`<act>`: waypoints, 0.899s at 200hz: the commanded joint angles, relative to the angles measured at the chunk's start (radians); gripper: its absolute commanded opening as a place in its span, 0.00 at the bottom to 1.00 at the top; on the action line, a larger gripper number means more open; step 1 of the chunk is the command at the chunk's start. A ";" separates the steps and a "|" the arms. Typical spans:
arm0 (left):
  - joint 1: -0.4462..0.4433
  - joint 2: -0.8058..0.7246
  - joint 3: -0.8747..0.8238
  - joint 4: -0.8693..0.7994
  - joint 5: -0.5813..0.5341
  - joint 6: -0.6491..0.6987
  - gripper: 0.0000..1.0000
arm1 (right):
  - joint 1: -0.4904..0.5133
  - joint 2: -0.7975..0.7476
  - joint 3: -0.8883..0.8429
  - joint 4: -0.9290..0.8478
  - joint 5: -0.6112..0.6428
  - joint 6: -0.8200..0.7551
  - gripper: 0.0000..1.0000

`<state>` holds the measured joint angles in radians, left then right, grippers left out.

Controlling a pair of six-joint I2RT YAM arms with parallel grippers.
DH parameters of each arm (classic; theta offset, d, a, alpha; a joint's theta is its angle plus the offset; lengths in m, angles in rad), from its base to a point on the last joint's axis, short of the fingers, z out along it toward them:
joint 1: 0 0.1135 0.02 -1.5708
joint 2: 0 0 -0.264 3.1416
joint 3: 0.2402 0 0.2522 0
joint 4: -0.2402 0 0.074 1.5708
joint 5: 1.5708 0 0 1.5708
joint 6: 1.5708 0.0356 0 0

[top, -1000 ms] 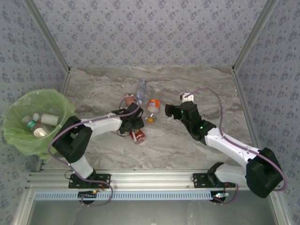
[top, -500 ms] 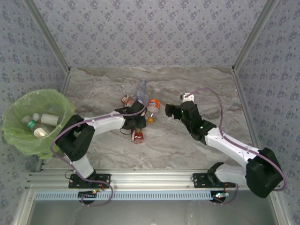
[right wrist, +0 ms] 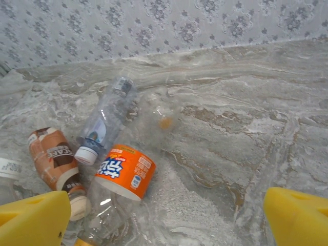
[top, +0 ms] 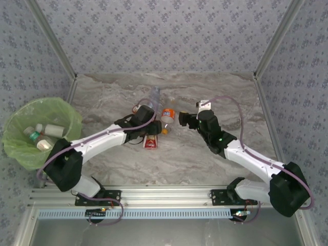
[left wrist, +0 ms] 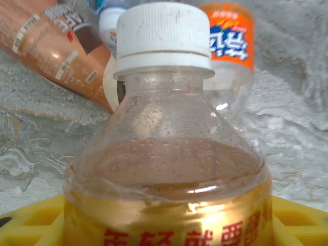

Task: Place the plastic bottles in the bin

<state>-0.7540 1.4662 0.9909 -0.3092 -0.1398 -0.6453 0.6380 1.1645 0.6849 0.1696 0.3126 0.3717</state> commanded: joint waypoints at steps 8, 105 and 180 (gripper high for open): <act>-0.006 -0.080 -0.003 0.022 0.012 0.056 0.49 | 0.015 -0.023 0.001 0.048 -0.035 -0.040 0.99; 0.034 -0.213 0.063 -0.011 0.024 0.102 0.47 | 0.058 -0.025 0.028 0.050 -0.104 -0.106 0.99; 0.068 -0.275 0.125 0.028 0.020 0.145 0.46 | 0.089 -0.002 0.056 0.079 -0.312 -0.192 0.99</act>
<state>-0.6968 1.2320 1.0607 -0.3099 -0.1192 -0.5449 0.7074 1.1584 0.6930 0.2226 0.1131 0.2375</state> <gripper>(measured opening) 0.626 0.988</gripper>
